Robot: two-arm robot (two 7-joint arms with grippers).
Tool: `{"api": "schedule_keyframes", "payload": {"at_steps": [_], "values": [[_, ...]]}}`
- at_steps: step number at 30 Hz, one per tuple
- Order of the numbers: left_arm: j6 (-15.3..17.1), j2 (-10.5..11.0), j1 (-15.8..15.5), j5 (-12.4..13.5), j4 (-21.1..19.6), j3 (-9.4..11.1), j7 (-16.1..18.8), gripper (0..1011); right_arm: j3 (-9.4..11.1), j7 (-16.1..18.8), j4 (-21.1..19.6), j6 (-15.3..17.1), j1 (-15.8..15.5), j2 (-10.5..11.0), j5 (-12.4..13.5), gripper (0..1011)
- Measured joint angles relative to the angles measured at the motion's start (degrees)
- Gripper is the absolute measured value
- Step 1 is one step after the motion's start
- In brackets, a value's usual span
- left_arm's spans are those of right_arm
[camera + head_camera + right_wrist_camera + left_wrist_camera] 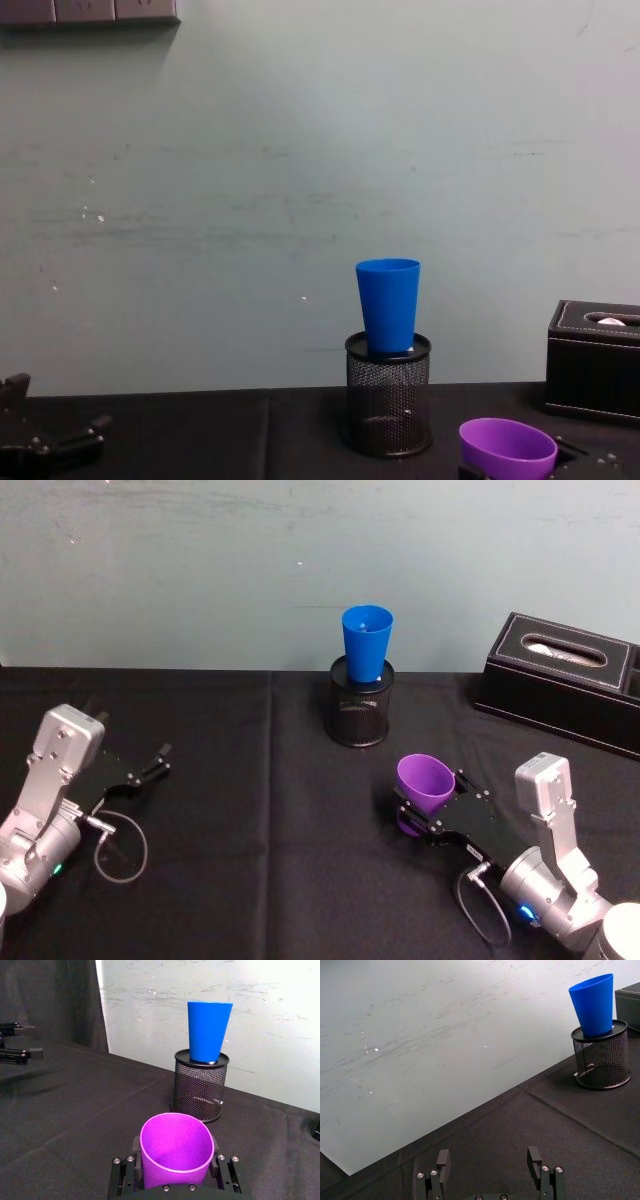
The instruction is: Pick up one cup with a gripper and tap it against the other cup.
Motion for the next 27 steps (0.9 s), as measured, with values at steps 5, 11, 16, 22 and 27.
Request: {"api": "schedule_keyframes", "payload": {"at_steps": [5,11,16,22,27], "values": [[0.0,0.0,0.0,0.0,0.0,0.0,0.0,1011,0.2,0.2,-0.2,0.0,-0.1,0.0,0.0,739],[0.0,0.0,0.0,0.0,0.0,0.0,0.0,1011,0.7,0.7,-1.3,0.1,-0.3,0.1,-0.1,739],[0.0,0.0,0.0,0.0,0.0,0.0,0.0,1011,0.7,0.9,-2.6,0.3,-0.5,0.6,-0.8,739],[0.0,0.0,0.0,0.0,0.0,0.0,0.0,1011,1.0,1.2,-4.5,1.0,-0.8,1.0,-0.8,739],[0.0,0.0,0.0,0.0,0.0,0.0,0.0,1011,1.2,1.5,-5.9,1.6,-1.0,1.4,-0.4,739]]}}
